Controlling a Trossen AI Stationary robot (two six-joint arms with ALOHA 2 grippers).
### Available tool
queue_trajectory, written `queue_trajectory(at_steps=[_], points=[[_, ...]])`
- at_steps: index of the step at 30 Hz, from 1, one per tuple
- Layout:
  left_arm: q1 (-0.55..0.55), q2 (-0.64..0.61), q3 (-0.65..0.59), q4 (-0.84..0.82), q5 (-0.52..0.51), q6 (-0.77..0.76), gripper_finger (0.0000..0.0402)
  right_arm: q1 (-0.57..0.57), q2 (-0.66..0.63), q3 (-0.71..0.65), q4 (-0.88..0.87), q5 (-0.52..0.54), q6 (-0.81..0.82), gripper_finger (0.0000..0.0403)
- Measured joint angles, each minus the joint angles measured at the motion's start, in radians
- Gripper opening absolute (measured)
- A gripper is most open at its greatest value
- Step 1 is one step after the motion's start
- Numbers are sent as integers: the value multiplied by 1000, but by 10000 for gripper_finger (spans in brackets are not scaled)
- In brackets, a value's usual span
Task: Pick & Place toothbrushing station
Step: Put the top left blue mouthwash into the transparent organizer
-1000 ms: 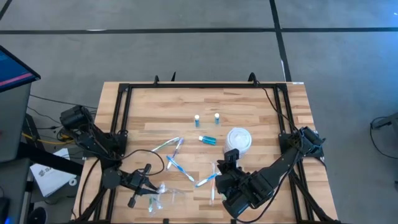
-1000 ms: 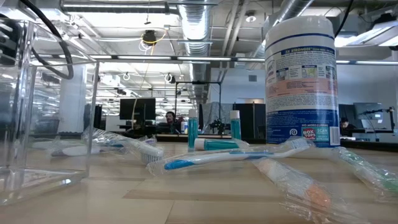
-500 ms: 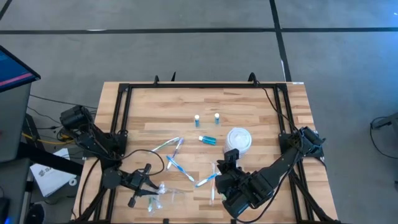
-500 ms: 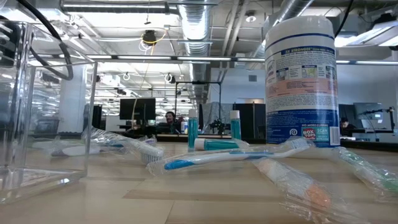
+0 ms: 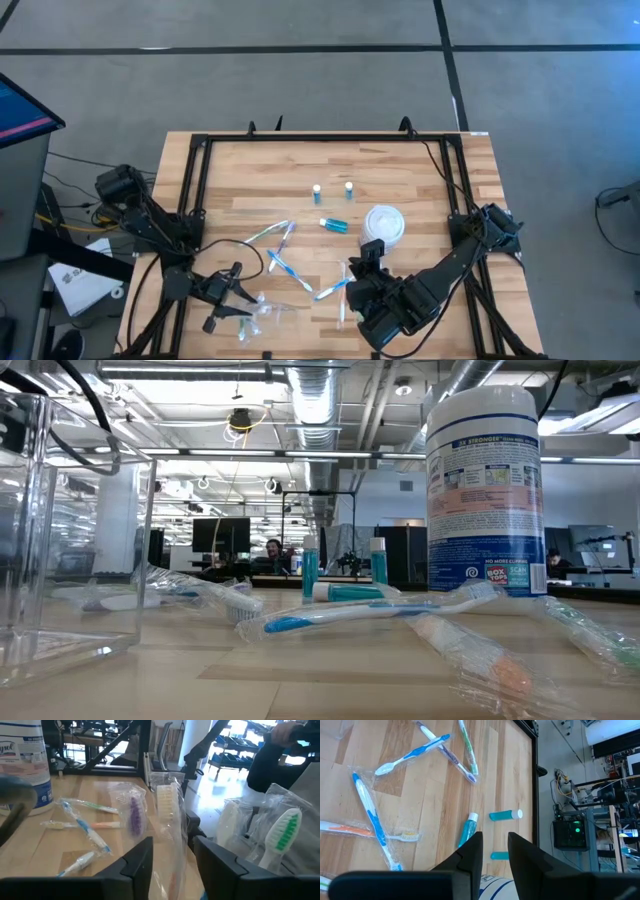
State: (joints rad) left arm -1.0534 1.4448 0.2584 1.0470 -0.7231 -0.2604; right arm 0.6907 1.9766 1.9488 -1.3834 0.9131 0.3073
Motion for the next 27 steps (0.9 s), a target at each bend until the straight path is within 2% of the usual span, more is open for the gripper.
queue_trajectory(at_steps=[9,13,17,27], points=[[0,-12,0,3,-11,28,142,0,0,0,0,0,0,82],[0,-75,0,4,-12,38,139,-2,0,0,1,0,0,82],[2,-147,0,5,-23,110,134,-6,0,0,3,0,0,82],[60,-289,1,1,-254,151,118,-14,0,0,3,0,0,82]])
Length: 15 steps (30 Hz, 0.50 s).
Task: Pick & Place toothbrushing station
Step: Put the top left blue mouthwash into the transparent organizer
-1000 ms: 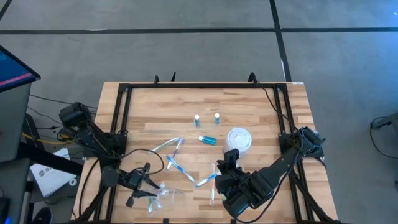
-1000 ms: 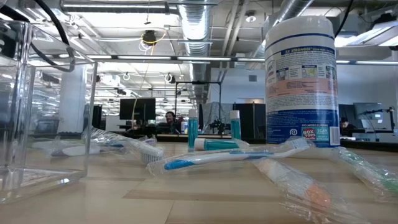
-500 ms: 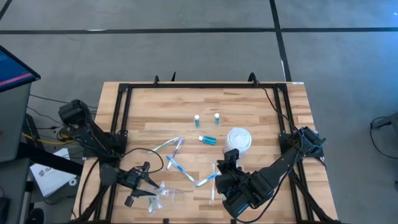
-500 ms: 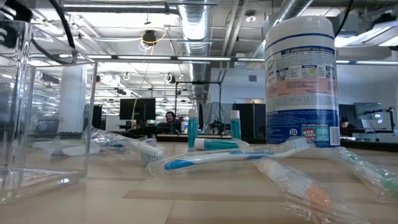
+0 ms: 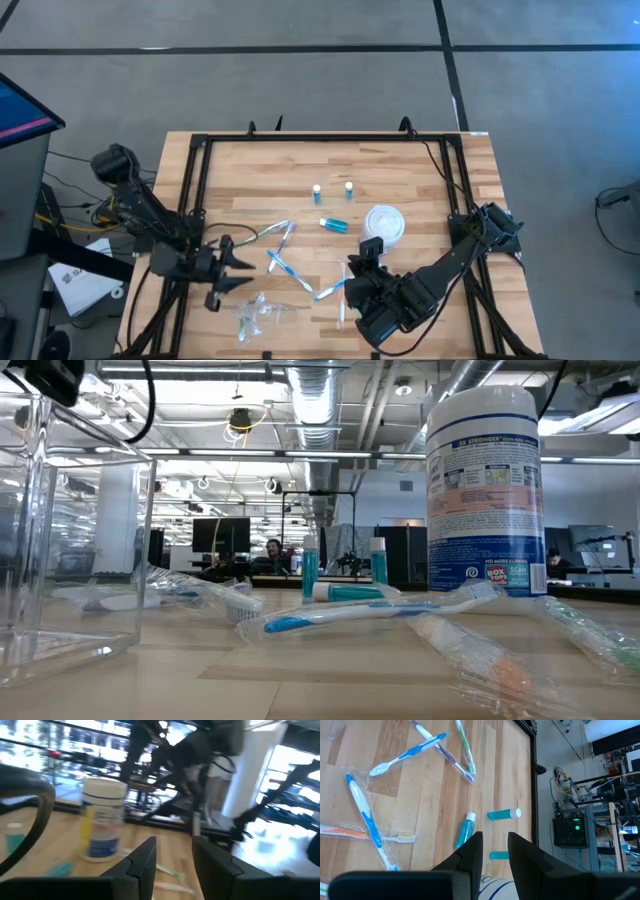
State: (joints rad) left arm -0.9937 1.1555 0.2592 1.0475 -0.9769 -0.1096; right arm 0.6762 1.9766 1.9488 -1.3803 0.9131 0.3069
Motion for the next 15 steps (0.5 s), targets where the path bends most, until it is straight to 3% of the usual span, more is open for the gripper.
queue_trajectory(at_steps=[9,15], points=[[173,-4,0,-159,1,-159,104,0,0,0,0,0,0,82],[302,-4,0,-252,122,-252,103,0,0,0,1,-25,0,82]])
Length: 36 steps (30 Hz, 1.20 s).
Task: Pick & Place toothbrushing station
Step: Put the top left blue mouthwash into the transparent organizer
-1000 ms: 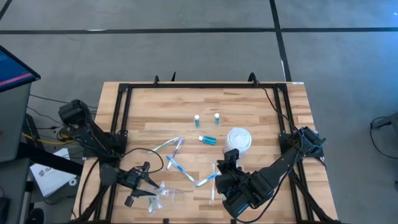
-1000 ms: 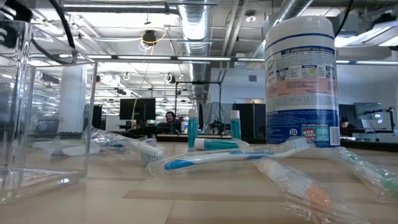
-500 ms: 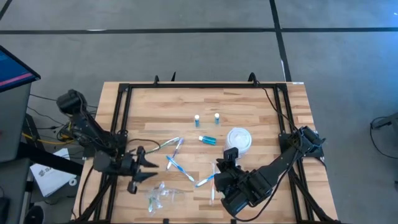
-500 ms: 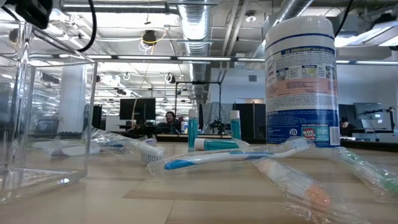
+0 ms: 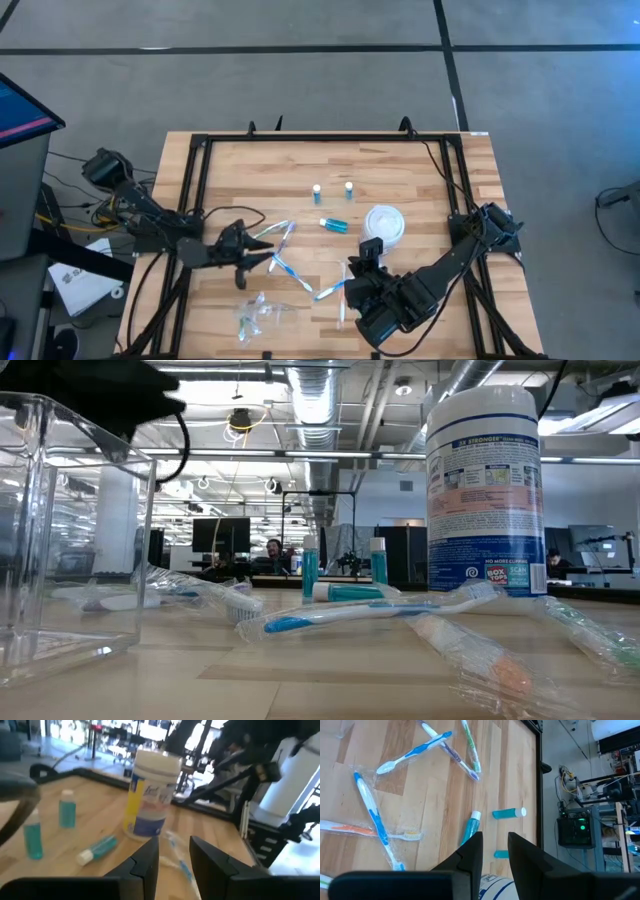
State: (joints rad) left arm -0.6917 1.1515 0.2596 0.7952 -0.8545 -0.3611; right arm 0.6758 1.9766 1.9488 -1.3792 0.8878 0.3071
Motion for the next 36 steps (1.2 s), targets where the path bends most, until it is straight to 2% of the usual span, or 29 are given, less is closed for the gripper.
queue_trajectory(at_steps=[4,9,17,25,36], points=[[89,0,0,-68,63,-44,103,0,0,0,1,-1,0,82],[218,0,0,-72,235,-66,103,0,0,0,3,-1,0,82],[441,0,0,-82,425,-13,103,-4,0,0,3,-1,0,82],[609,36,11,-82,490,71,103,-10,0,0,5,-1,0,82],[771,232,137,-81,637,127,111,-18,0,0,7,-1,7,82]])
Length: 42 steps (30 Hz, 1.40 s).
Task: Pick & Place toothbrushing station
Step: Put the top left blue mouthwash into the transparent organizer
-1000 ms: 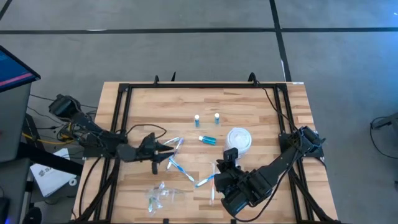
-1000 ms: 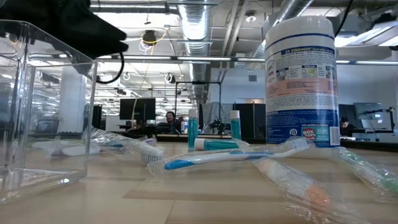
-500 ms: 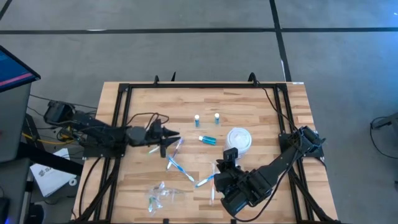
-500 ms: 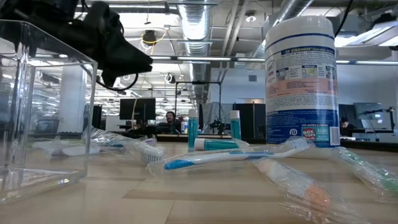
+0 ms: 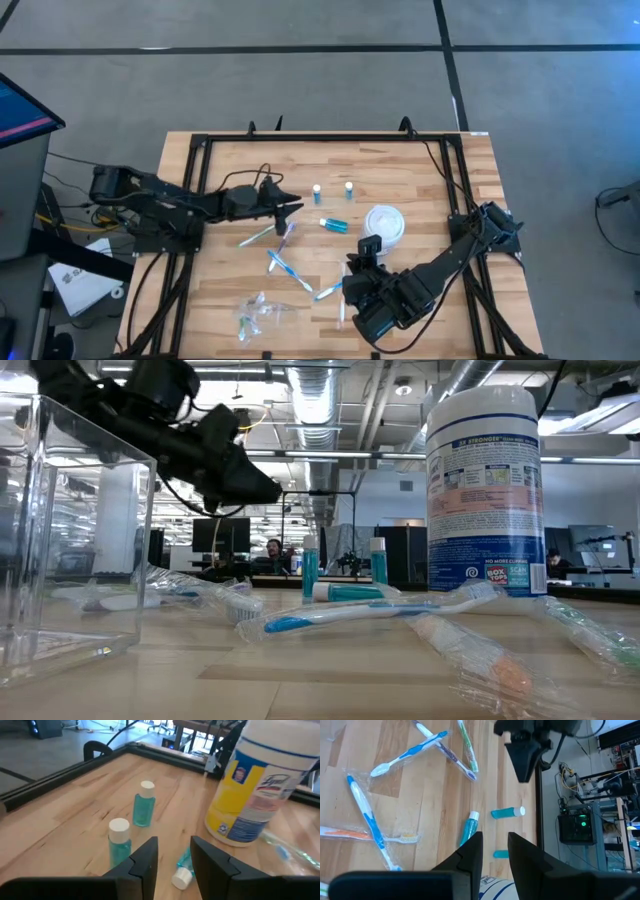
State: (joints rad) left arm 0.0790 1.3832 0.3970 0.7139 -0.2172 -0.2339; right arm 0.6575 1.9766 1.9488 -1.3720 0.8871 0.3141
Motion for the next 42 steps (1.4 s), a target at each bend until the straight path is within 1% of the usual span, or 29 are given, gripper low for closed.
queue_trajectory(at_steps=[5,10,13,16,18,23,27,30,32,34,37,39,42], points=[[37,86,52,0,4,42,136,0,0,0,0,0,1,82],[65,144,93,2,4,69,169,2,0,0,2,0,1,82],[75,163,118,0,4,71,182,2,0,0,5,0,1,82],[85,170,147,-24,4,73,187,2,0,0,8,0,1,82],[93,171,180,-98,4,73,186,2,0,0,17,0,1,82],[115,171,313,-392,7,67,182,2,0,0,19,0,1,82],[122,171,420,-557,16,70,182,2,0,0,19,0,1,82],[133,171,509,-682,62,65,182,2,0,0,19,0,1,82],[139,183,575,-783,70,65,181,2,0,0,19,0,1,82],[150,192,638,-920,76,69,181,2,0,0,19,0,1,82],[173,221,739,-1057,117,69,181,2,0,0,19,0,0,82],[184,254,803,-1137,118,73,181,2,0,0,18,0,1,82],[199,317,882,-1211,128,73,181,2,0,0,19,0,1,82]])
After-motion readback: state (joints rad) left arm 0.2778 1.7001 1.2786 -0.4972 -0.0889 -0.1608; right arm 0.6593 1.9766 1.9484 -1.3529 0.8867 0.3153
